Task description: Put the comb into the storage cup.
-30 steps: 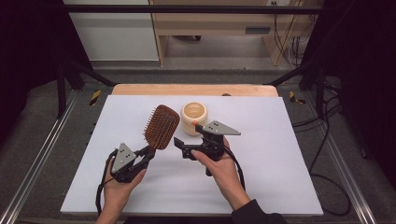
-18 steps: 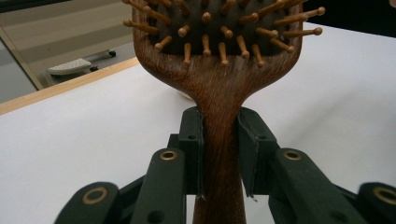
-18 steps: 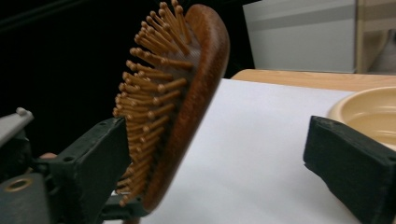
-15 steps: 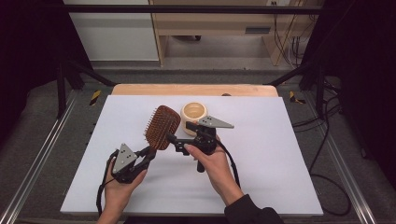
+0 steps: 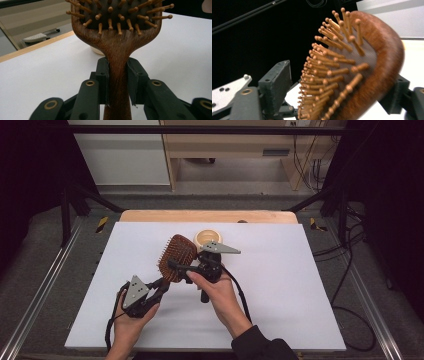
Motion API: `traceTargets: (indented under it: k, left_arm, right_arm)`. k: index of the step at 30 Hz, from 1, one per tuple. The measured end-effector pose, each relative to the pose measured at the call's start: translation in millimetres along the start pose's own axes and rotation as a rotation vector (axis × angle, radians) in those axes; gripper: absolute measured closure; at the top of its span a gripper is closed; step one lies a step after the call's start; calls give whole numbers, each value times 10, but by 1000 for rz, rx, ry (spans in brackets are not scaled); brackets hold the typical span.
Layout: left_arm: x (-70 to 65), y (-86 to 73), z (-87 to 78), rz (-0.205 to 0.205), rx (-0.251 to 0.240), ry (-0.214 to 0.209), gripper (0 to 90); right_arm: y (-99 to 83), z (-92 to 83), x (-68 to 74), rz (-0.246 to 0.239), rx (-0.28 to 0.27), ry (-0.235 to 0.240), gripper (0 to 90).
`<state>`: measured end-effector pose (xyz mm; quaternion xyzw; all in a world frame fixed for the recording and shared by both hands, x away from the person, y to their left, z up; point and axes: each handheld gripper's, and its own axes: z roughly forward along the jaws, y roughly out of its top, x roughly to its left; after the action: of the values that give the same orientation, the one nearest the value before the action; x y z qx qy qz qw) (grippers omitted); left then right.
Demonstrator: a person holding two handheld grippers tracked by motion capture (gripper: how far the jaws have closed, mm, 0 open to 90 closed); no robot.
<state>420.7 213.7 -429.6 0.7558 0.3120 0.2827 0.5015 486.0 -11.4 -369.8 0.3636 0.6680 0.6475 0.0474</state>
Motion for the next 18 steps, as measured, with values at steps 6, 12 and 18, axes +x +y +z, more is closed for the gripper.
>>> traceTargets:
  k: [6,12,18]
  left_arm:
    - [18,-13,3,-12,-10,-5,728]
    - [56,-33,-7,-22,-20,-10,727]
    - [53,-50,7,-35,-25,-2,726]
  right_arm:
    - [-5,41,-21,38,-15,14,345]
    - [-4,61,-47,77,-33,44,441]
    - [15,68,-16,80,-34,57,510]
